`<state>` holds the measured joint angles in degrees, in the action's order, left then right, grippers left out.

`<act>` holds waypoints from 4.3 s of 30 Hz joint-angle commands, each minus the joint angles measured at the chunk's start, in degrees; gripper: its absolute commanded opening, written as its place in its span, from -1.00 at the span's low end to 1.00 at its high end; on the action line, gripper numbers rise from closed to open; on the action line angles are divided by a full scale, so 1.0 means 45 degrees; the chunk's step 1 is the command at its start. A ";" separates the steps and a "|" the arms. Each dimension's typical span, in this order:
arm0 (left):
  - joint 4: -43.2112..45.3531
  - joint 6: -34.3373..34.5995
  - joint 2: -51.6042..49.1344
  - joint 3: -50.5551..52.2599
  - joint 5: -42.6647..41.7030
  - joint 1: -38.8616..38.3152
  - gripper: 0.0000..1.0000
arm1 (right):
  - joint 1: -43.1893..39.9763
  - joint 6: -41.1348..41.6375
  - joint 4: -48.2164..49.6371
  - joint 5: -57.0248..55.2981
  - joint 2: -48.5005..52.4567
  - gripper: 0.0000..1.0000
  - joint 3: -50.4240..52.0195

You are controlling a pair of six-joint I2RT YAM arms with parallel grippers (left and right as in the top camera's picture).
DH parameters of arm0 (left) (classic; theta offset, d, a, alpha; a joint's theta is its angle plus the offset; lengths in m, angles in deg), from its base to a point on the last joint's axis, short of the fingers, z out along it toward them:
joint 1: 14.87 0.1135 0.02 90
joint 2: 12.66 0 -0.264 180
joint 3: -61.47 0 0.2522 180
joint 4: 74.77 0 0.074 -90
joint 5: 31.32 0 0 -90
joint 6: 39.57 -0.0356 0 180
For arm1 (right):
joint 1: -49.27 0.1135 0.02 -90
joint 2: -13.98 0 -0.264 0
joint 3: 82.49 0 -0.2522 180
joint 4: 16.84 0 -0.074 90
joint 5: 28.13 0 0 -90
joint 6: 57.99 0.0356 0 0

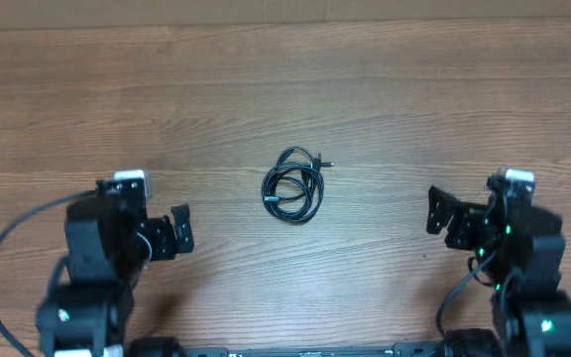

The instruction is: Untangle cables

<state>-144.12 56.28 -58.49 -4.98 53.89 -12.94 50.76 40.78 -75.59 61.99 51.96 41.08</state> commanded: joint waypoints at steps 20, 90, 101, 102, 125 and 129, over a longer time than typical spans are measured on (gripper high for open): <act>0.3230 0.0408 -0.4303 -0.2939 -0.4017 -0.0719 0.74 | -0.0053 0.0185 -0.1778 0.1855 0.2730 1.00 -0.3492; 0.1700 -0.1535 -1.1861 -0.8364 -0.4964 -0.5105 -0.92 | 0.0010 0.0180 -0.1860 0.2414 0.3249 1.00 -0.3487; 0.0801 -0.0913 -0.9865 -1.0069 -0.7567 -0.5105 -0.92 | 0.1617 -0.0049 -0.0121 0.5158 0.5066 1.00 -0.3487; 0.0816 -0.0913 -0.9845 -1.0069 -0.7864 -0.5139 -0.92 | 0.1792 -0.0049 0.0175 0.5343 0.5231 1.00 -0.3487; -0.0291 -0.0719 -0.9865 -1.0064 -0.5013 -0.5207 -0.92 | 0.2569 0.2822 0.2696 0.1598 0.7970 -0.92 -0.3487; -0.1579 0.0233 -0.9918 -1.0059 0.0005 -0.5134 -0.92 | 0.2569 0.2822 0.1331 -0.1938 0.7917 -0.93 -0.3487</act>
<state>-148.47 53.17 -102.88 -49.42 28.53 -36.35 62.76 52.63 -67.57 71.17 87.87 26.54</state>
